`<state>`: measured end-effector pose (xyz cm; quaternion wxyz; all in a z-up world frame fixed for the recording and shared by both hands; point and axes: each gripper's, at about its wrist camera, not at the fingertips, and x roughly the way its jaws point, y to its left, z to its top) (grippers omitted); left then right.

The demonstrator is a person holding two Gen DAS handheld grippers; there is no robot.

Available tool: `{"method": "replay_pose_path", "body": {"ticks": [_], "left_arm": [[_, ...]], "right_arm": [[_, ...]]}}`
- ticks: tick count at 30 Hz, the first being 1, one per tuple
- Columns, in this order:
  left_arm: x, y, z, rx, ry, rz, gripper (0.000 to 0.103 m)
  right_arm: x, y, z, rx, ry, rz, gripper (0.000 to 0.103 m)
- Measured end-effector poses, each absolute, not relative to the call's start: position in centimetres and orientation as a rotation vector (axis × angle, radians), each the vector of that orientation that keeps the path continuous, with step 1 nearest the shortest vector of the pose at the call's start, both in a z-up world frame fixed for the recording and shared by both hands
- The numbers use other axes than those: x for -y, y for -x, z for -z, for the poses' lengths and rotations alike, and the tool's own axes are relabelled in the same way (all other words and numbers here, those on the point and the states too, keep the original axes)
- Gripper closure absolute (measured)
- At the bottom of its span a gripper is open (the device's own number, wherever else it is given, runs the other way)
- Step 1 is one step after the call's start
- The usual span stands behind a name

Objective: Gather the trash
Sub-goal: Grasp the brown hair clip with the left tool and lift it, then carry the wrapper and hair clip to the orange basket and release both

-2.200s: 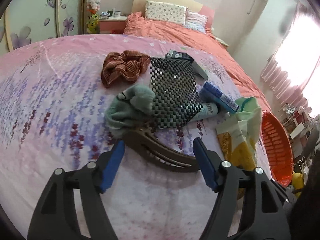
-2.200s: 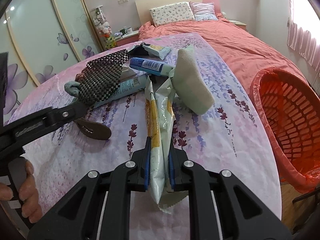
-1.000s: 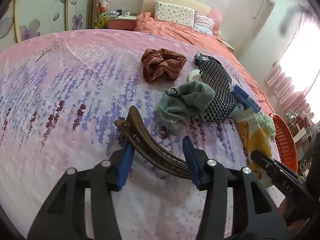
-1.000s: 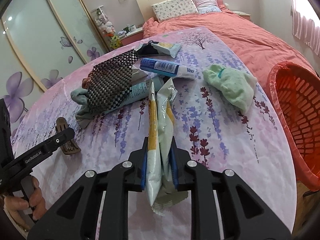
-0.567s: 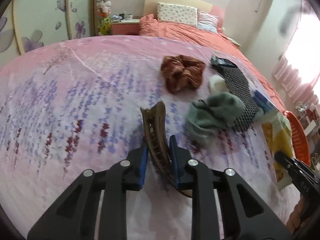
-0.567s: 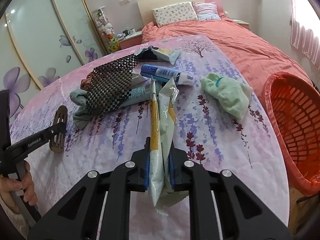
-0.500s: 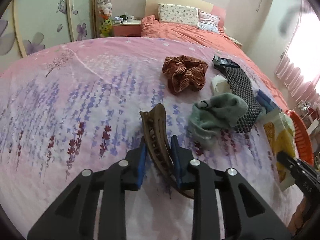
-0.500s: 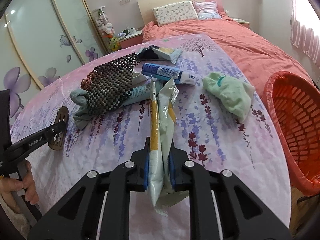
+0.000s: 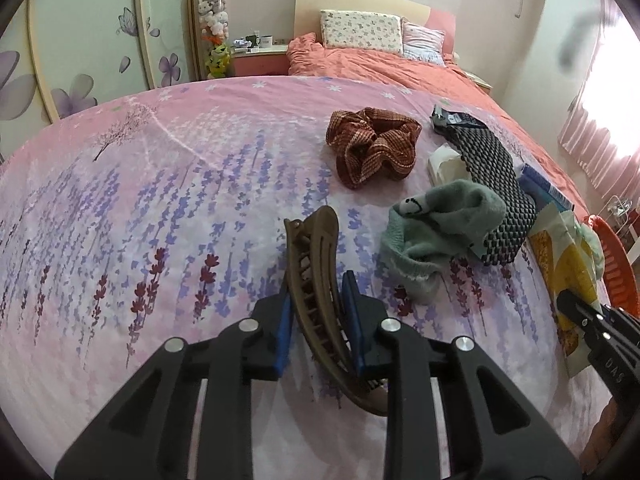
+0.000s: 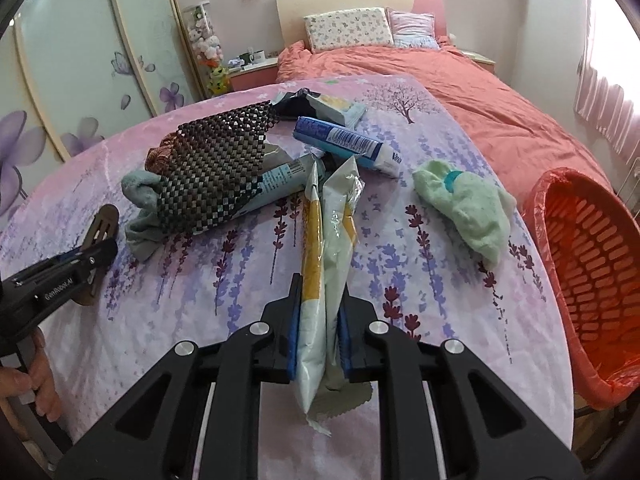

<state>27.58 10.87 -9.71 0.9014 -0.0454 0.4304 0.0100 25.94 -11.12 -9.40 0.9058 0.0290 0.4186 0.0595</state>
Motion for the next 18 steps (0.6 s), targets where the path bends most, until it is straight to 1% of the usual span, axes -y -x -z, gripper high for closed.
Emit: {"method": "replay_pose_path", "body": {"ticks": [4,18], "left_arm": [[-11.2,-27.6,9.8,-0.889,0.106,-0.016,0.077],[-12.0,-27.1,9.6,-0.887,0.132,-0.009,0.077]], "right_arm": [[10.5,-26.0,9.6,-0.876,-0.025,-0.122,0.087],[11.7,-26.0,9.7,-0.885,-0.107,-0.157,0.087]]}}
